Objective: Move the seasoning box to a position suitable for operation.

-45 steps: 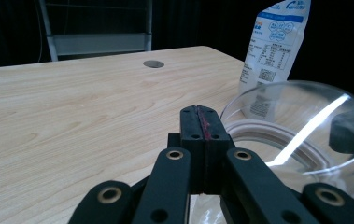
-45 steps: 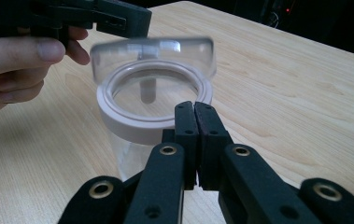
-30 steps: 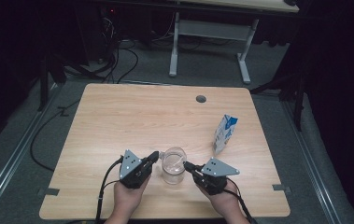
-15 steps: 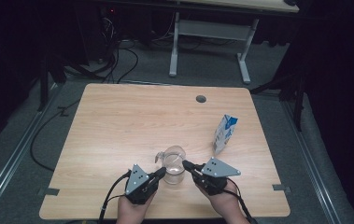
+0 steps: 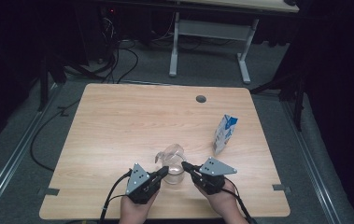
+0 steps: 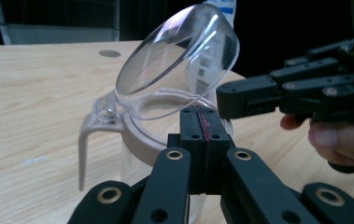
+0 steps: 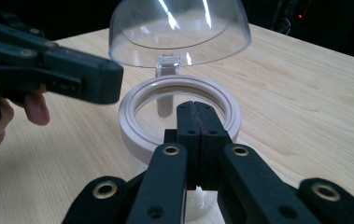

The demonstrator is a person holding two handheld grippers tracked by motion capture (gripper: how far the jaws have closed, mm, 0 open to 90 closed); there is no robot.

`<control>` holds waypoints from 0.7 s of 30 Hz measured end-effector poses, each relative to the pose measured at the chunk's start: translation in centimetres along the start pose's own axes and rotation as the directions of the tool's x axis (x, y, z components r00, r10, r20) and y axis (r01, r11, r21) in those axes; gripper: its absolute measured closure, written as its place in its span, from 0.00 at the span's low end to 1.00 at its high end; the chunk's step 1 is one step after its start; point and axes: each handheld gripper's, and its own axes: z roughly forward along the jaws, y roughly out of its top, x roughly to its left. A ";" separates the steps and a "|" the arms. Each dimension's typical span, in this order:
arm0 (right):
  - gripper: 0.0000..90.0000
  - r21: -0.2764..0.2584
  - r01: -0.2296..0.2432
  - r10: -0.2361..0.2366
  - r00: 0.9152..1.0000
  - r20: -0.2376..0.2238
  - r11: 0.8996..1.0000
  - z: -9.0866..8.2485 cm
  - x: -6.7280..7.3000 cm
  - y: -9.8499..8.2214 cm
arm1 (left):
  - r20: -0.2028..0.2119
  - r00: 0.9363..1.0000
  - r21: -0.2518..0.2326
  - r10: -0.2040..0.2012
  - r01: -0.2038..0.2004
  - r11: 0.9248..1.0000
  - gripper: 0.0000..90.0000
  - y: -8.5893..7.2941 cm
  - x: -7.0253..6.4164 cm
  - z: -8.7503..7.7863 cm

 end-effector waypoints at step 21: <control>1.00 -0.014 0.011 -0.011 1.000 0.001 1.000 0.0 0.1 -0.3 | -0.062 0.998 -0.048 -0.033 0.030 0.998 1.00 0.6 2.1 -1.0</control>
